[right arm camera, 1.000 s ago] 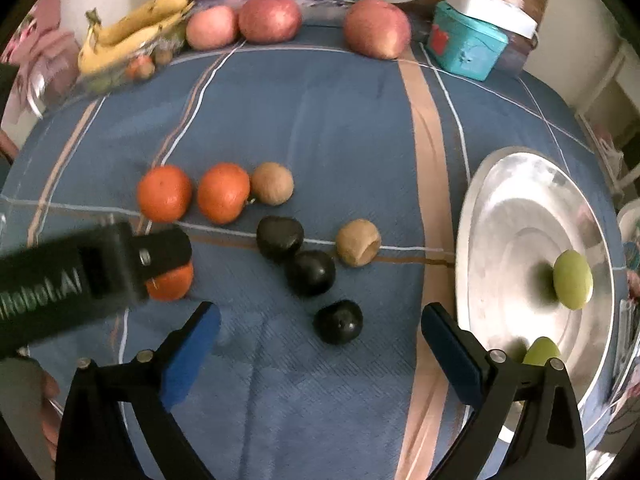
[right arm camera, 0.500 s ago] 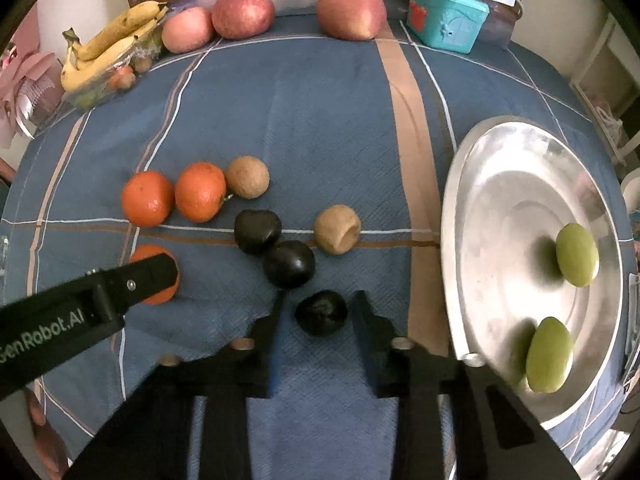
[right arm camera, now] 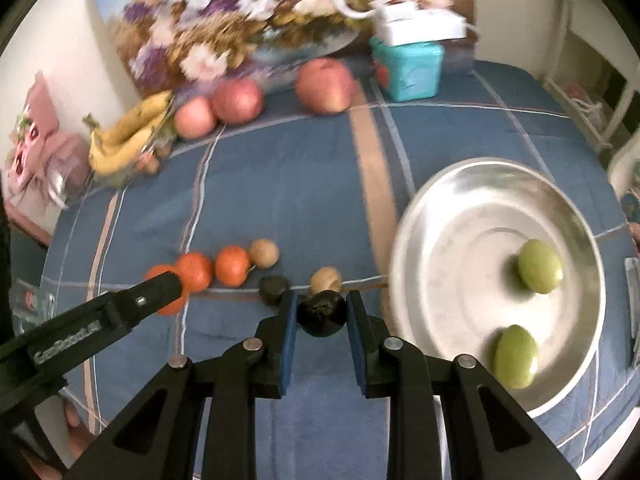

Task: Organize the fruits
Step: 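Grasp a tangerine with the left tool while the right tool grasps a black plum, then carry the tangerine and plum to the steel bowl and open both tools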

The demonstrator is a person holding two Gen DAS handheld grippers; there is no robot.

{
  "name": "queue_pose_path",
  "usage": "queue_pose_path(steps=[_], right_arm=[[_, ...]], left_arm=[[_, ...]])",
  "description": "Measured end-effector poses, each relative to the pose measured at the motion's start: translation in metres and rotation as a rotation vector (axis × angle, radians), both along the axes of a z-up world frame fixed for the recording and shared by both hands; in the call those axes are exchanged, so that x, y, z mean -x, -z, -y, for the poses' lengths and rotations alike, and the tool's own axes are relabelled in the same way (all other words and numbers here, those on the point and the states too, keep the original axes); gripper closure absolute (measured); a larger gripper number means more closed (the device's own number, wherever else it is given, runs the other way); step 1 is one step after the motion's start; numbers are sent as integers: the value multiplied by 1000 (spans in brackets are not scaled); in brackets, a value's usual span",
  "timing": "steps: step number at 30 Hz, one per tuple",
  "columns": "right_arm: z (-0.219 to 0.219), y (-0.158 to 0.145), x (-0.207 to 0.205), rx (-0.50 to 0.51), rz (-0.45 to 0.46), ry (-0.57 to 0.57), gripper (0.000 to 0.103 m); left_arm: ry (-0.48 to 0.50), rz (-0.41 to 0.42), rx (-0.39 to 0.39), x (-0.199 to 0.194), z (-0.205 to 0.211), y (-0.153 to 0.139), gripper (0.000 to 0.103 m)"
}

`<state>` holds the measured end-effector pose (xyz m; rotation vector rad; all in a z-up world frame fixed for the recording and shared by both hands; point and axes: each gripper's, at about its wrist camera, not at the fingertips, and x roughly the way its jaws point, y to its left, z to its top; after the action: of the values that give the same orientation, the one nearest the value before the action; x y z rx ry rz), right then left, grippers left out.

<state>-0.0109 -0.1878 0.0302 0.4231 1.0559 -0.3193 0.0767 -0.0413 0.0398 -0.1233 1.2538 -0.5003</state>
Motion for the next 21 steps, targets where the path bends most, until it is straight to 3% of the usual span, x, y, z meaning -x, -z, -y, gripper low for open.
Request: queue_pose_path(steps=[5, 11, 21], right_arm=[[33, -1, 21, -9, -20, 111, 77], [77, 3, 46, 27, -34, 268, 77], [111, 2, 77, 28, -27, 387, 77]], left_arm=[[91, 14, 25, 16, 31, -3, 64], [247, 102, 21, 47, 80, -11, 64], [388, 197, 20, 76, 123, -11, 62]])
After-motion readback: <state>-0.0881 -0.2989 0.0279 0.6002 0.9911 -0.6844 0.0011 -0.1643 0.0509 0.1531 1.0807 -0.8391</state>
